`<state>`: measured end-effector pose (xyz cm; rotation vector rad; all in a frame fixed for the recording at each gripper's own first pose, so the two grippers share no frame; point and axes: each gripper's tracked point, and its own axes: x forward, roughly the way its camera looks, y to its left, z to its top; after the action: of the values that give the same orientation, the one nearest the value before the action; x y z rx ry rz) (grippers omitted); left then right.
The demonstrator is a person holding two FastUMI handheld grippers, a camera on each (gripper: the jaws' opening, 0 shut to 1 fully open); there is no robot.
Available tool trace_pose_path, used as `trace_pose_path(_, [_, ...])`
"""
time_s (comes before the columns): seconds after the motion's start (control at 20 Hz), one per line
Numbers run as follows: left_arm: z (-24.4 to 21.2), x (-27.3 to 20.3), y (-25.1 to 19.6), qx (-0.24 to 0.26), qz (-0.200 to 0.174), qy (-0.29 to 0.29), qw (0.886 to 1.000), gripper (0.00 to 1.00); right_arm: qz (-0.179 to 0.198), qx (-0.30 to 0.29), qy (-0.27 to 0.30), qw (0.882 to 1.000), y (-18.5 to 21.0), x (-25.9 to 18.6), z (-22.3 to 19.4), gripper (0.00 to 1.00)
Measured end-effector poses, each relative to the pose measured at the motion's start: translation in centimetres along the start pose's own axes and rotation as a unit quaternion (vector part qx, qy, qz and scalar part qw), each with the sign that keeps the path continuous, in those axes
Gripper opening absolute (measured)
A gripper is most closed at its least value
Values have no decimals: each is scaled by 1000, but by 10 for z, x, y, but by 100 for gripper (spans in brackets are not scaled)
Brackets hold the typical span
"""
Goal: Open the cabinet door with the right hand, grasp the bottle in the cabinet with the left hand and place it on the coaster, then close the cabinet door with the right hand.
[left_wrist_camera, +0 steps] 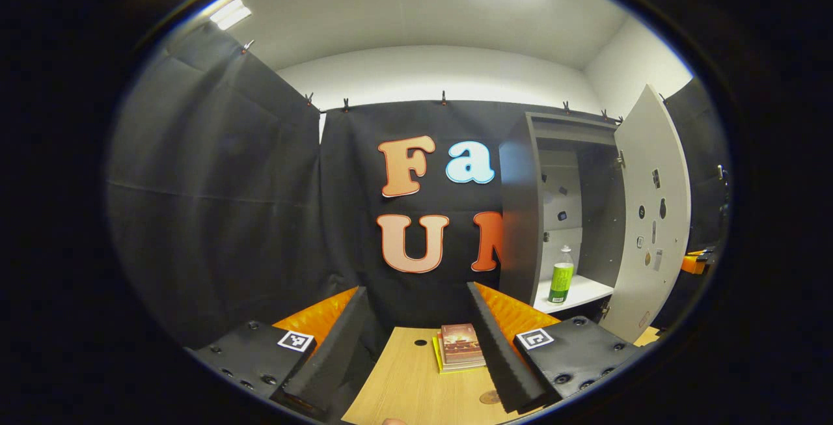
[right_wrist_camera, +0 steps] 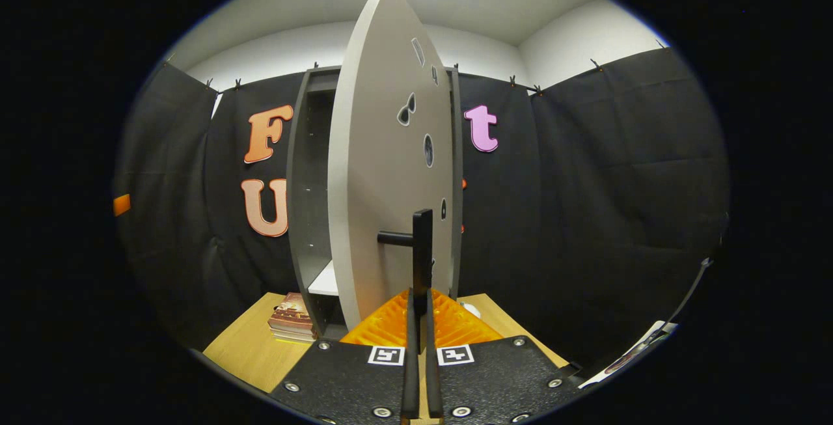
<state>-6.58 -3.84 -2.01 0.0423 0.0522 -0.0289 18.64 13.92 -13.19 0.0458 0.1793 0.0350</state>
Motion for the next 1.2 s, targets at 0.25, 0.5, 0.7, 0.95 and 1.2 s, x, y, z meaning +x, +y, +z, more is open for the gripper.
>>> trace_pose_path(0.25, [4, 5, -35, -9, -6, 0, 1000, 99, 7, -7, 5, 1000, -15, -2, -2, 4])
trace_pose_path(0.5, [4, 6, -73, -8, -14, 3, 1000, 95, 11, -4, 6, 1000, -26, -2, -2, 4])
trace_pose_path(0.7, [-3, 11, -98, -9, -18, 11, 1000, 97, 10, 4, 2, 1000, -35, 0, -1, 4])
trace_pose_path(0.95, [-7, 20, -138, -12, -30, 18, 999, 96, 7, 3, 2, 1000, -48, 3, -3, 0])
trace_pose_path(1.2, [-9, 31, -181, -5, -46, 19, 999, 95, 15, 5, 0, 1000, -54, 5, -2, 0])
